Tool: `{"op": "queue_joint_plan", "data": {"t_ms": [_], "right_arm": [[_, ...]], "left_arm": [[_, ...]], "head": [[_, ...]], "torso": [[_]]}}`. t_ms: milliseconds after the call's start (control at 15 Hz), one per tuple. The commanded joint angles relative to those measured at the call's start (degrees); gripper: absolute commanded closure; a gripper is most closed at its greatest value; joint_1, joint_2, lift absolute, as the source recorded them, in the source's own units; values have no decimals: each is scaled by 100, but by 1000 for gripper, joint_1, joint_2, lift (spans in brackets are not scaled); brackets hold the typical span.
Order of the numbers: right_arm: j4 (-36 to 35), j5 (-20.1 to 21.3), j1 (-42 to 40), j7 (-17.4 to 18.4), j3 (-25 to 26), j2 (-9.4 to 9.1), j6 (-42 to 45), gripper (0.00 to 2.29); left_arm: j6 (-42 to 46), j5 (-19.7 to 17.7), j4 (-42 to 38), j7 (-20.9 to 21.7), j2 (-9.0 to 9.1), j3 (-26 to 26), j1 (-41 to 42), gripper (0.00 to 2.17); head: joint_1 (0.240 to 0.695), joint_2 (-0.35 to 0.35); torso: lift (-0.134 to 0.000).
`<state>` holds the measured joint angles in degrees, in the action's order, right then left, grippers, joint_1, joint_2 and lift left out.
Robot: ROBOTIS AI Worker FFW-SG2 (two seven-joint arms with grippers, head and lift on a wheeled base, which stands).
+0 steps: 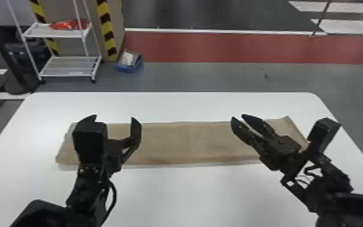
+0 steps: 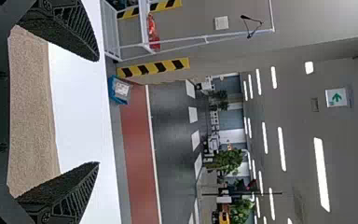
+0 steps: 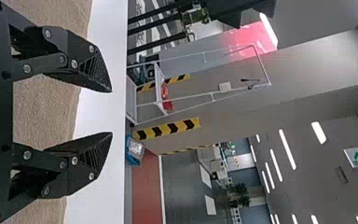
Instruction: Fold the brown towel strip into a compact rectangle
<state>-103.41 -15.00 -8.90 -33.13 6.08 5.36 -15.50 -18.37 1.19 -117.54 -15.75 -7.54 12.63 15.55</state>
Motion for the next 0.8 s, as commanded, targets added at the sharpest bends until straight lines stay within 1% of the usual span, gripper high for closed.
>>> {"op": "queue_joint_plan", "data": {"t_ms": [0,67,200,333,400,467,533,667,733], "right_arm": [[831,164,371,-457,-318,0,728,2175],[1174,182,591,-774,-371,0,763,2172],[1754,428,978,-1055,-555,18,869,2172],[1947,648,1030,-1002,-784,9,939,2172],[1991,718,1021,-958,-854,0,939,2169],[2052,867,1013,-879,-924,-9,974,2169],[2061,1070,986,-712,-1012,-9,956,2169],[1965,1140,854,-536,-1047,0,886,2172],[1885,1149,793,-457,-1039,9,886,2169]], "left_arm": [[136,-66,152,-7,-2,-138,-8,87],[189,-66,213,-16,-2,-200,-8,87],[312,-93,301,-7,-2,-288,-8,87],[312,-163,328,10,-11,-367,-8,87],[312,-295,328,37,-20,-437,-8,83],[312,-427,380,72,-20,-560,-17,83],[312,-532,460,98,-28,-648,-69,87],[312,-585,697,230,-20,-886,-219,87],[330,-603,873,221,-20,-973,-333,87]], "head": [[695,1],[695,21],[695,55],[695,94],[695,104],[695,115],[695,125],[695,144],[695,152]], "torso": [[-123],[-123],[-123],[-123],[-123],[-123],[-123],[-123],[-123]]}}
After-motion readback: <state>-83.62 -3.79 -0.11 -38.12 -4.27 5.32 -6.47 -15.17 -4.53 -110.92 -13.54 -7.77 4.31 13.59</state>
